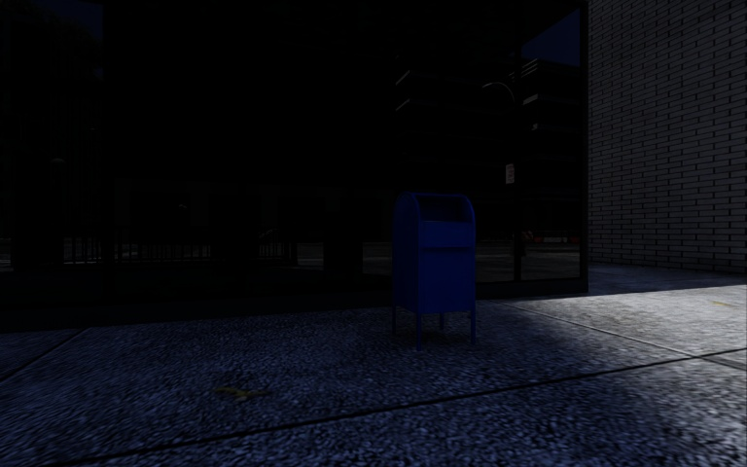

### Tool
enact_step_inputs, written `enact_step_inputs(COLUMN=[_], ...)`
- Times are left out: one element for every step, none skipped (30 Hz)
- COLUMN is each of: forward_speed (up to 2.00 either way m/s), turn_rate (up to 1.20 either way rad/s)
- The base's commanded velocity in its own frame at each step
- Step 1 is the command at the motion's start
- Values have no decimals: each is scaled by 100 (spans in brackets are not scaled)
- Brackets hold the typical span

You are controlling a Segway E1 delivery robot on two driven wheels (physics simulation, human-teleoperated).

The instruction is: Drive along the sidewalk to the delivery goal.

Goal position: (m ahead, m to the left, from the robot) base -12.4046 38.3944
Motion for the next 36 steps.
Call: enact_step_inputs(forward_speed=[0, 0, 0, 0, 0, 0, 0, 0, 0, 0, 0, 0, 0, 0, 0, 0, 0, 0, 0, 0, 0, 0, 0, 0, 0, 0, 0, 0, 0, 0, 0, 0, 0, 54, 58, 60], turn_rate=[0, 0, 0, 0, 0, 0, 0, 0, 0, 0, 0, 0, 0, 0, 0, 0, 0, 0, 0, 0, 0, 0, 0, 0, 0, 0, 0, 0, 0, 0, 3, 6, 17, 46, 46, 46])
